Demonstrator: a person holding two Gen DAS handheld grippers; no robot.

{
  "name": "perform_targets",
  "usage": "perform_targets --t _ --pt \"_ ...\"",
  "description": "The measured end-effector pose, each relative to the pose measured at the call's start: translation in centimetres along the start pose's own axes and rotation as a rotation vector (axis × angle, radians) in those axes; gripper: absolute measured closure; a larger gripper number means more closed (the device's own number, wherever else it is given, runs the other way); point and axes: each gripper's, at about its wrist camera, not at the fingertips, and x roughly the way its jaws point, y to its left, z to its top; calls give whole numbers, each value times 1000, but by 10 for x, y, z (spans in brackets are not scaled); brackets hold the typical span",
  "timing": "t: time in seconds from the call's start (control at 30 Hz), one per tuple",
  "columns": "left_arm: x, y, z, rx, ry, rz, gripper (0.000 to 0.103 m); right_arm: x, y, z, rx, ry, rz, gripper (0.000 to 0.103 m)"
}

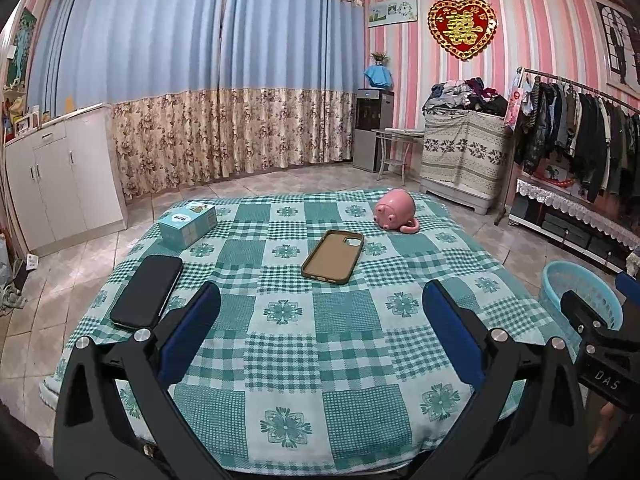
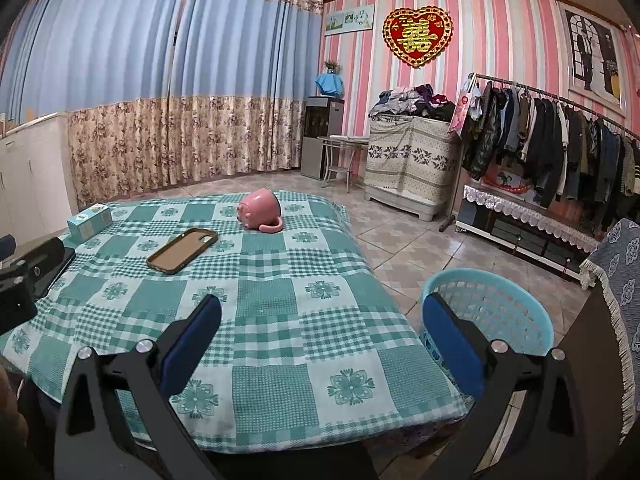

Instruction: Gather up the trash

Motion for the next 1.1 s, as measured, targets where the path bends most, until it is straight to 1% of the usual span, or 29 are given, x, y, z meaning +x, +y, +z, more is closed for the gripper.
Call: perform_targets --t 0.27,0.9,1.1 --pt "-2 -3 -2 12 -24 5 5 -3 -4 1 3 -6 -8 5" --pt "-6 -8 -5 34 -31 4 5 3 -1 -1 1 7 -1 5" --pt "-5 -7 -7 32 -26 2 5 0 0 -2 1 -10 -2 5"
